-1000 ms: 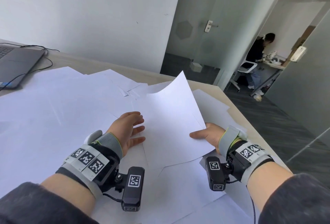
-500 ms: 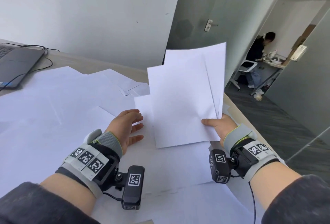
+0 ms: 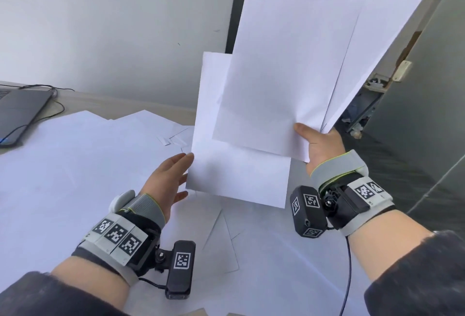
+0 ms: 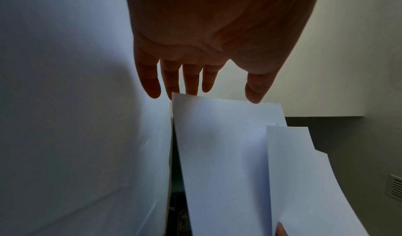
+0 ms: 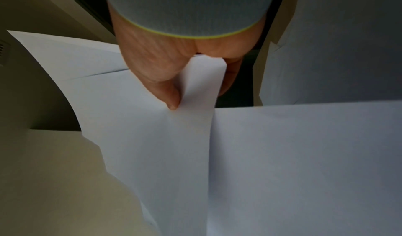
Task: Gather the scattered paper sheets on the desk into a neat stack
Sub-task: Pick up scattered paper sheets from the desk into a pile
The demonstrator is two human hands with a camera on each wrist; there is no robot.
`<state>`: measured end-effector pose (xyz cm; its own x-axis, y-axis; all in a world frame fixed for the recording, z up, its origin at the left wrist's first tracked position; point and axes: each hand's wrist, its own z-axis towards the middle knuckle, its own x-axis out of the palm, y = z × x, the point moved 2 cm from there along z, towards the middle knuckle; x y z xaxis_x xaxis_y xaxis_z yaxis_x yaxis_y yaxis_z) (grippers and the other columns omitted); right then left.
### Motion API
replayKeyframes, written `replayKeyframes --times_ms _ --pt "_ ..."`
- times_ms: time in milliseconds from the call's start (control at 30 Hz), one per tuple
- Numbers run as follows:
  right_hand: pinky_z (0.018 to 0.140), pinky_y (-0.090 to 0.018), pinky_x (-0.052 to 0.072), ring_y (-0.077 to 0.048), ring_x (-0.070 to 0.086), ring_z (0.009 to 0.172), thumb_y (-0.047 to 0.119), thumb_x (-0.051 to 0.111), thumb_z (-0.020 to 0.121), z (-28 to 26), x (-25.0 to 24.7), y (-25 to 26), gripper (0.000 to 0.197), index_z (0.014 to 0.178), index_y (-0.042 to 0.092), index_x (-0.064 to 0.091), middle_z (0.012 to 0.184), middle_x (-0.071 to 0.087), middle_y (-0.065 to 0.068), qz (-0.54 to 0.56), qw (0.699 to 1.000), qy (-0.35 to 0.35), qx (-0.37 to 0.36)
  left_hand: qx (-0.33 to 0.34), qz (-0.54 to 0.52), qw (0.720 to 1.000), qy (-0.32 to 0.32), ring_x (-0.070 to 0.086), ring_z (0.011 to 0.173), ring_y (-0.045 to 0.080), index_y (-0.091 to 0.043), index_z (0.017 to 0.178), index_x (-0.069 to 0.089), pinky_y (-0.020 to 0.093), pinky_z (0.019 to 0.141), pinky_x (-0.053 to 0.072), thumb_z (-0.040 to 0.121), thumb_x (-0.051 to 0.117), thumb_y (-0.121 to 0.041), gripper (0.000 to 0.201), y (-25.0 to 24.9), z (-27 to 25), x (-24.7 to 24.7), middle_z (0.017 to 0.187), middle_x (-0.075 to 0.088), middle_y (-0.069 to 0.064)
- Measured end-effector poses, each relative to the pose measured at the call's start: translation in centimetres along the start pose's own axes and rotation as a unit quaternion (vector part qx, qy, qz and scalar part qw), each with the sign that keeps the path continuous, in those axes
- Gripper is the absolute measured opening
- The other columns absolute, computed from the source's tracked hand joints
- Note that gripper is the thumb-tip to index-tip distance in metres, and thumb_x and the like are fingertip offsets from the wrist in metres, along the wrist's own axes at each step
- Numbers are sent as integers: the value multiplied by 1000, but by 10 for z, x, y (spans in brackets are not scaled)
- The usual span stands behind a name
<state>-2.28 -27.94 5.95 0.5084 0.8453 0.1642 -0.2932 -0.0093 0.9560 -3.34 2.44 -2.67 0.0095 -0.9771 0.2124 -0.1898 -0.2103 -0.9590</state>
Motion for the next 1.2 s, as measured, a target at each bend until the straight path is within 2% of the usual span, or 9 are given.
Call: replayKeyframes --times_ms 133,300,400,533,667,800,867,1067,1200 --pt "91 -60 55 -31 73 100 13 84 69 -3 -2 17 39 107 17 74 103 78 -4 36 999 5 0 -2 -34 999 3 66 113 17 -32 125 68 44 99 48 88 64 -57 46 -9 0 -2 118 74 -10" --pt "86 -58 58 -30 74 94 19 85 64 -14 -13 7 40 102 22 74 99 78 -1 -16 999 4 34 -16 -110 993 36 71 75 21 -25 95 73 34 68 53 95 59 -51 30 -17 -12 5 87 74 -1" --pt "82 -51 59 -25 72 84 9 80 78 -26 -19 -10 20 89 24 71 92 76 -1 -42 995 32 84 -4 -58 998 17 73 83 23 -21 103 75 35 76 56 90 70 -45 27 -19 -18 8 93 79 -1" --pt "62 -35 54 -26 68 76 6 73 85 -41 -26 -38 18 90 21 66 91 73 -5 -69 975 91 190 -1 95 995 -27 68 78 30 -18 95 77 44 86 58 89 70 -20 10 -10 -9 8 74 76 2" --pt "73 -44 58 -31 71 81 4 73 84 -54 -39 -67 27 108 14 68 95 75 -10 -124 945 138 268 -31 172 984 -41 69 91 33 -18 100 76 43 99 54 90 67 -16 14 3 6 2 85 73 5" --pt "42 -24 47 -26 68 54 10 71 88 -69 -52 -80 26 112 11 63 78 74 -11 -160 915 165 332 -46 232 970 -47 69 104 35 -22 101 71 47 103 52 97 59 -16 14 11 22 1 100 73 10" --pt "39 -22 44 -25 68 53 13 71 89 -74 -53 -84 25 112 12 63 77 74 -12 -172 904 179 348 -53 260 963 -41 67 108 34 -21 105 69 46 105 50 99 56 -17 15 15 28 3 107 71 11" --pt "53 -34 58 -30 69 67 13 67 92 -81 -46 -86 22 113 8 62 94 71 -14 -155 897 186 370 -69 275 959 -10 69 103 36 -14 93 70 44 101 50 99 53 -23 20 19 27 29 100 73 15" --pt "93 -50 57 -32 70 98 8 72 82 -79 -41 -84 35 117 4 65 110 73 -13 -189 924 176 283 -66 241 968 -16 69 96 31 -12 96 68 39 97 51 96 61 -45 34 19 22 36 98 73 6"
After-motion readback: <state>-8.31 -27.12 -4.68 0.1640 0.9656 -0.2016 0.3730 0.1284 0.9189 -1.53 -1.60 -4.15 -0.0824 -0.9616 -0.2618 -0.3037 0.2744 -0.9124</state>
